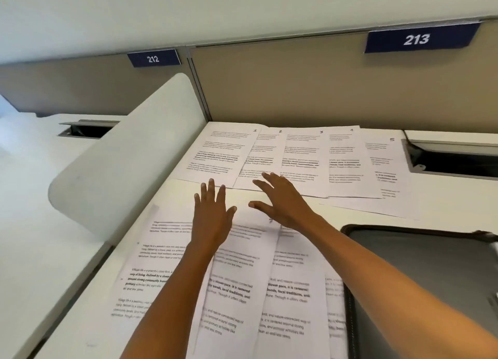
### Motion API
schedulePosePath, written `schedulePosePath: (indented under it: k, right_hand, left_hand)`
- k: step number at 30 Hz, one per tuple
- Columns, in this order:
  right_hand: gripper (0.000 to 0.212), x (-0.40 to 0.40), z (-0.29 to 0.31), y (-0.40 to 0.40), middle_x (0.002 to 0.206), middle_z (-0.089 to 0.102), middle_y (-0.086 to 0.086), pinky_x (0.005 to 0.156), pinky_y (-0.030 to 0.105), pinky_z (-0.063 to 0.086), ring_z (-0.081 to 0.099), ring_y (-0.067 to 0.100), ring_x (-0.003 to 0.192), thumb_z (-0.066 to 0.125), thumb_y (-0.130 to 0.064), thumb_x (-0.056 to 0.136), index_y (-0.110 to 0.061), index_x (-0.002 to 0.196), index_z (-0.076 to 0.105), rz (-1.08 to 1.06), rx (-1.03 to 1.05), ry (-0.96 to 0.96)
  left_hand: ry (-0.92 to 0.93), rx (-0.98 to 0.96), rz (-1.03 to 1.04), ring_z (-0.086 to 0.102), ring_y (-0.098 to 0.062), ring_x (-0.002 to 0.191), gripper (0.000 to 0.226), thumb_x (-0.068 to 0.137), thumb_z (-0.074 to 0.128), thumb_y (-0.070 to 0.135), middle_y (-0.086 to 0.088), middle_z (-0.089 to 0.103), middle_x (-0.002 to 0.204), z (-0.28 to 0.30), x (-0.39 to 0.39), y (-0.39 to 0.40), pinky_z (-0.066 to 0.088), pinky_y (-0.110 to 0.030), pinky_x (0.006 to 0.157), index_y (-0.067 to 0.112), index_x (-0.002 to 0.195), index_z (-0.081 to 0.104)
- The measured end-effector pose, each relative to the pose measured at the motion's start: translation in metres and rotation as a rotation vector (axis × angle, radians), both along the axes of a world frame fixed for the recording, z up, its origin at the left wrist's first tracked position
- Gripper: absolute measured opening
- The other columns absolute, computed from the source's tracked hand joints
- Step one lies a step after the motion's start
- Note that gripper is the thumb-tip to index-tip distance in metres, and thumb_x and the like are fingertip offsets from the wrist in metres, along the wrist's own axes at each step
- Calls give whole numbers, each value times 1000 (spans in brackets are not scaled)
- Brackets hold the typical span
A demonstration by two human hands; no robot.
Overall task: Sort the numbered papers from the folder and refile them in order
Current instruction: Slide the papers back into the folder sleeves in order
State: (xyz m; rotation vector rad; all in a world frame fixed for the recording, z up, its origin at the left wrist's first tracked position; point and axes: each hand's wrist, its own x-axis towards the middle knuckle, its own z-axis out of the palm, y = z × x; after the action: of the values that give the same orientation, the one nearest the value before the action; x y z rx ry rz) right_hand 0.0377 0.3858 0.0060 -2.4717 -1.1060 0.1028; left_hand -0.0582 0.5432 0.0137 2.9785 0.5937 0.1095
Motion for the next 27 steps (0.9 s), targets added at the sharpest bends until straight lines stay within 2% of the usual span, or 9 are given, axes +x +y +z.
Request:
schedulePosePath:
  k: [4, 10, 13, 16, 18, 22, 25, 27]
  right_hand:
    - [61, 22, -18, 46, 156, 24, 10, 117, 34, 8, 17, 25, 145, 48, -47, 95, -16, 146, 35, 21, 6, -3]
    - [58, 51, -42, 88, 156, 24, 9, 117, 31, 5, 18, 24, 144, 46, -37, 99, -13, 148, 28, 13, 2, -15]
    - [51, 66, -49, 105, 148, 38, 12, 112, 36, 18, 31, 28, 137, 47, -34, 98, -11, 143, 38, -83, 42, -37]
    - [45, 80, -50, 125, 131, 53, 9, 99, 40, 27, 42, 29, 123, 46, -41, 97, -13, 131, 51, -370, 79, -48]
    - [47, 87, -47, 136, 126, 55, 9, 98, 41, 27, 44, 29, 120, 45, -47, 95, -12, 125, 53, -534, 27, -1]
    - [59, 97, -47, 154, 123, 57, 11, 99, 43, 27, 48, 30, 116, 42, -60, 92, -9, 119, 54, -643, -71, 5]
    - [67, 100, -48, 161, 119, 57, 11, 99, 43, 27, 49, 31, 114, 45, -68, 86, -8, 115, 55, -678, -119, -46]
    - [69, 99, -48, 164, 118, 56, 11, 99, 42, 28, 48, 30, 114, 52, -68, 81, -8, 115, 54, -691, -153, -57]
  left_hand:
    - [-4, -68, 14, -8, -29, 145, 56, 102, 33, 34, -12, -6, 158, -19, 25, 35, -4, -38, 116, 11, 150, 15]
    - [-108, -172, 31, -3, -24, 146, 57, 100, 38, 36, -9, 3, 158, -51, 56, 76, -5, -32, 115, 11, 148, 22]
    - [-123, -206, 19, -2, -26, 146, 59, 98, 40, 38, -9, 8, 158, -62, 68, 88, -3, -34, 116, 10, 147, 22]
    - [-111, -183, 23, 0, -27, 145, 59, 98, 40, 41, -8, 22, 155, -71, 74, 97, 0, -38, 116, 10, 146, 27]
    - [-117, -145, 13, 5, -27, 145, 52, 98, 41, 41, -7, 32, 150, -72, 75, 99, 3, -40, 116, 13, 142, 38]
    - [-226, -155, -20, 16, -25, 142, 38, 96, 46, 37, -6, 49, 134, -72, 76, 101, 7, -40, 115, 16, 126, 57]
    - [-285, -193, -28, 19, -27, 142, 34, 96, 49, 33, -8, 53, 127, -74, 78, 104, 9, -39, 116, 13, 120, 61]
    - [-310, -235, -34, 25, -29, 139, 31, 94, 53, 30, -9, 55, 122, -78, 79, 105, 17, -41, 115, 11, 117, 62]
